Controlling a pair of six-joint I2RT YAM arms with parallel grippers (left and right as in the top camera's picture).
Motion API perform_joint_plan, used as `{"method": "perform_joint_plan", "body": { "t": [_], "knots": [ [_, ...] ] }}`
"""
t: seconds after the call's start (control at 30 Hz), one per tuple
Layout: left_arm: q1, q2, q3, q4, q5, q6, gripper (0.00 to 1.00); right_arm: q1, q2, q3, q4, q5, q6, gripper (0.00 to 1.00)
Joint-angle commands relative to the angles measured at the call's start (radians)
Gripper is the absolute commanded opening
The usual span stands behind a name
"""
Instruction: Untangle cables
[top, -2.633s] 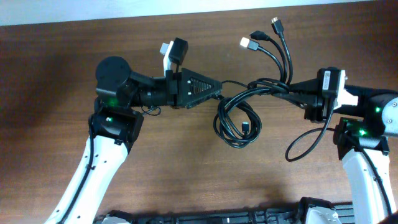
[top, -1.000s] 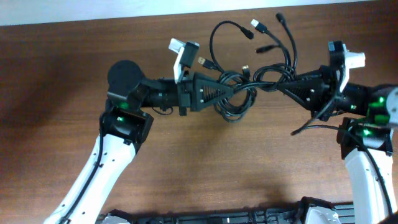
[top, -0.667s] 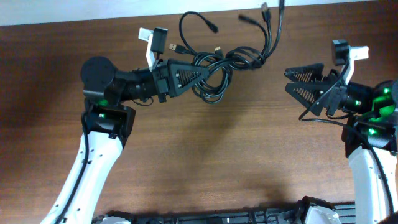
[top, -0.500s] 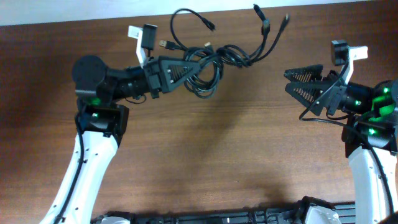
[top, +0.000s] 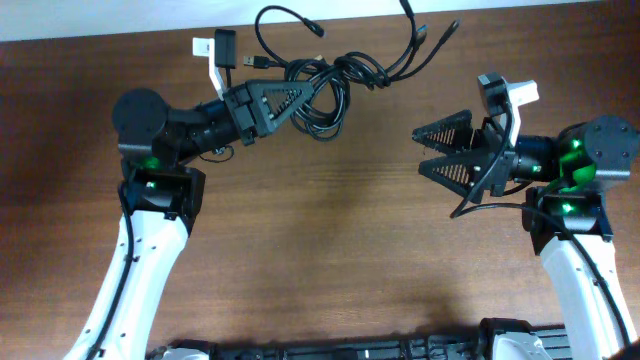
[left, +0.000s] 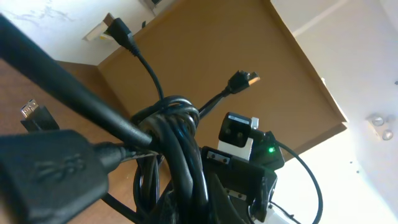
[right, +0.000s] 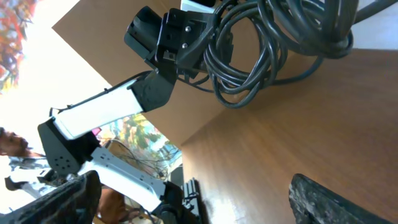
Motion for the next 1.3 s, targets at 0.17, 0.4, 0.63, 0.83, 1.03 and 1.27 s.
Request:
{"method": "perform_joint_plan", "body": {
  "t": [0.17, 0.4, 0.63, 0.83, 1.03, 1.27],
  "knots": [
    [-0.100, -0.022, 0.010, 0.013, -0.098, -0.080, 0.00, 0.007, -0.006, 0.004, 0.160, 0.041, -0.024, 0.94],
    [-0.219, -0.022, 0.010, 0.013, -0.164, -0.080, 0.00, 0.007, 0.002, 0.004, 0.165, 0.045, -0.050, 0.89],
    [-0.313, -0.022, 0.010, 0.014, -0.161, -0.107, 0.00, 0.005, 0.007, 0.004, 0.168, 0.056, -0.094, 0.89],
    [-0.341, -0.022, 0.010, 0.082, -0.095, -0.160, 0.00, -0.025, 0.015, 0.004, 0.168, 0.056, -0.128, 0.83],
    [-0.341, -0.022, 0.010, 0.122, -0.087, -0.160, 0.00, -0.047, 0.015, 0.004, 0.168, 0.045, -0.124, 0.80],
    [-0.342, -0.022, 0.010, 0.121, -0.084, -0.159, 0.00, -0.047, 0.015, 0.004, 0.184, 0.048, -0.125, 0.72]
  ]
}}
